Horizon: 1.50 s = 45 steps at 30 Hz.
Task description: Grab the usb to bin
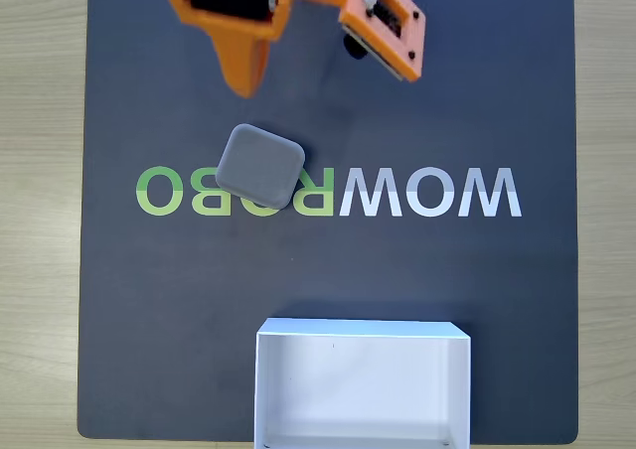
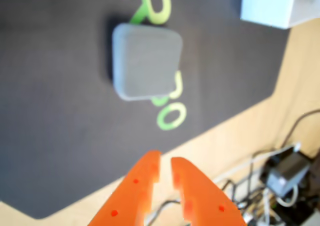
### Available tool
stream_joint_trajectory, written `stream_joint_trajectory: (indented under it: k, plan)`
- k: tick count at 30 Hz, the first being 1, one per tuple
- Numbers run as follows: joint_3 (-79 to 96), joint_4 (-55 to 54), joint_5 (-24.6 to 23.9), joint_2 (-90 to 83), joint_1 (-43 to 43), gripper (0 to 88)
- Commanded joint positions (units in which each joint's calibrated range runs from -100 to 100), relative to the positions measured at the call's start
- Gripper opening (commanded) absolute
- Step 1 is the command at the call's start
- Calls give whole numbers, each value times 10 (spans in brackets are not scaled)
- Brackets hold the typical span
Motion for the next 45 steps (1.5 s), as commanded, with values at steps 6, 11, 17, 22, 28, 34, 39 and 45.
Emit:
stream_joint_trajectory:
  k: [6,11,17,22,28,34,39,45]
  plan:
    - [-90,2,-2,162,36,30]
    - [-140,3,-2,222,31,62]
    - [-179,36,-2,245,31,298]
    - [-177,114,-22,267,26,436]
    - [-207,126,-86,344,2,462]
    - [-289,131,-109,413,1,462]
    - [-301,124,-106,458,-4,456]
    - [-301,129,-108,487,-30,456]
